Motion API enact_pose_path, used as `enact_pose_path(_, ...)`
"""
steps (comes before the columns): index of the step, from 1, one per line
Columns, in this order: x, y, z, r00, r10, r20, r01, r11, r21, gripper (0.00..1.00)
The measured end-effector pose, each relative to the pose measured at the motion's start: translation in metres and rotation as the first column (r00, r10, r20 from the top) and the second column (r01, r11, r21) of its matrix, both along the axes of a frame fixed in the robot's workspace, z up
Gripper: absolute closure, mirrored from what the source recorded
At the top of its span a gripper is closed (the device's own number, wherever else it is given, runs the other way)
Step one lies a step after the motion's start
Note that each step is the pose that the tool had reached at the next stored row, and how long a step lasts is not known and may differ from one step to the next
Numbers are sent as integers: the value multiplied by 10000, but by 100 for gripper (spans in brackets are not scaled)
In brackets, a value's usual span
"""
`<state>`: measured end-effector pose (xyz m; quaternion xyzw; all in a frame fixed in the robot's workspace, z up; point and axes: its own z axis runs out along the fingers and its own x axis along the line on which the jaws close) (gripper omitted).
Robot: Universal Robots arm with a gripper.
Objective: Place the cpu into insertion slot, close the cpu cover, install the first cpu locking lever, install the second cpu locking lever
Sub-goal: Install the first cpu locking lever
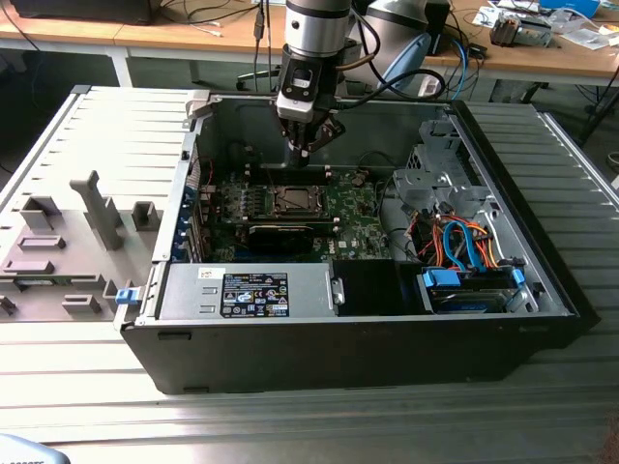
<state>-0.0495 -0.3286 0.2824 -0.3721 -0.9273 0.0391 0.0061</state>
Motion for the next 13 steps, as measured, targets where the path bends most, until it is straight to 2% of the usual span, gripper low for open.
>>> enact_pose_path(13, 0, 0, 0, 10000, 80, 0, -80, 10000, 1, 89)
